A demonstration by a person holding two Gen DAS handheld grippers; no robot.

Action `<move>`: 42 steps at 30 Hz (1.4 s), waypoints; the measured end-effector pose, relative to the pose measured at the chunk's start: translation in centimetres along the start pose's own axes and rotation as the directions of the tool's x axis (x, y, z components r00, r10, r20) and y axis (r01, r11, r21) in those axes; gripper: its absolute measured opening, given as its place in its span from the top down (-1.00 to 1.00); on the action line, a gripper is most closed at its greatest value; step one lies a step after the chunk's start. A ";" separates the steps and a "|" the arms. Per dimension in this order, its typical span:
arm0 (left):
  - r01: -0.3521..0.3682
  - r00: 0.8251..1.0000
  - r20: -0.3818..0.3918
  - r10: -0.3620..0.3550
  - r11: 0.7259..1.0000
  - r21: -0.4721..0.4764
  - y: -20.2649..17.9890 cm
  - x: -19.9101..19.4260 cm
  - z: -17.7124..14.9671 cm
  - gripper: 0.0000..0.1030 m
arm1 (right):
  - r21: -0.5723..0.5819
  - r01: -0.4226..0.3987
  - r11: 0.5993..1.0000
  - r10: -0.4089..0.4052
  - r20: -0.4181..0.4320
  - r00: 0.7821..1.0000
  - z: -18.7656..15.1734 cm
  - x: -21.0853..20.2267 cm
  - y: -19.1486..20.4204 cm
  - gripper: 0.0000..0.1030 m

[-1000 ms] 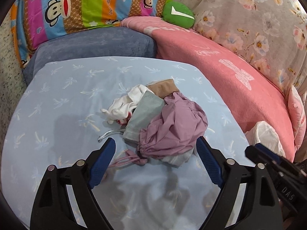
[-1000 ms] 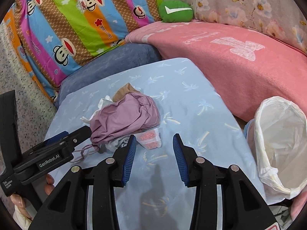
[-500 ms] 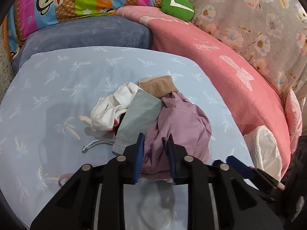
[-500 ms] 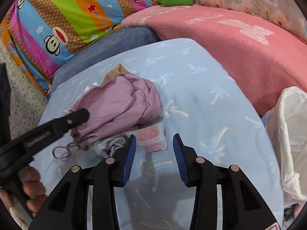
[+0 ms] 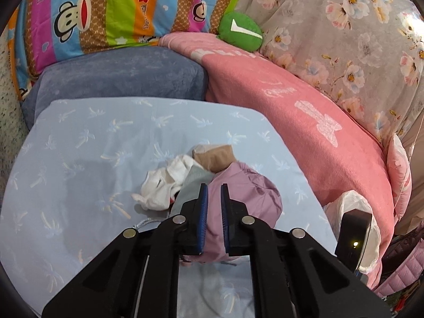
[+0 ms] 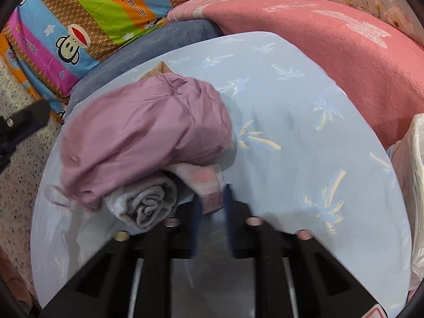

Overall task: Collect trash
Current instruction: 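Grasp the mauve cloth with the left gripper while the right gripper grasps the pink-white packet, then carry the mauve cloth and packet to the white wastebasket and open both grippers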

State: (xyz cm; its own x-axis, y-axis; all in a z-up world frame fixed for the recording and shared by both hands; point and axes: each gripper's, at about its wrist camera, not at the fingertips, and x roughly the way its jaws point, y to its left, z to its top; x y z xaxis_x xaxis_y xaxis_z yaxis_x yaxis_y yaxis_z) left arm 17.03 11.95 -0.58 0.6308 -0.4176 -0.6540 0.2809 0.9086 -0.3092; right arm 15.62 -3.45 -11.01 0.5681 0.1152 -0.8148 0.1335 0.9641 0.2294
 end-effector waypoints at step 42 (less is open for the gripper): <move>-0.044 0.999 0.000 0.045 0.994 0.104 -3.3 0.1 -1.2 0.91 | -0.025 -0.085 0.996 0.089 0.254 0.963 3.9 -12.7 -0.9 0.77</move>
State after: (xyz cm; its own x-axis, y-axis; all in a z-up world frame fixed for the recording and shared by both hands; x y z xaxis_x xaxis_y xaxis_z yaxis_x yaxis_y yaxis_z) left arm 15.28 8.87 -0.44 0.6425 -0.3766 -0.6674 0.3264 0.9224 -0.2063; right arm 11.44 -6.68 1.18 0.7653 0.1359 -0.6292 0.0642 0.9565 0.2846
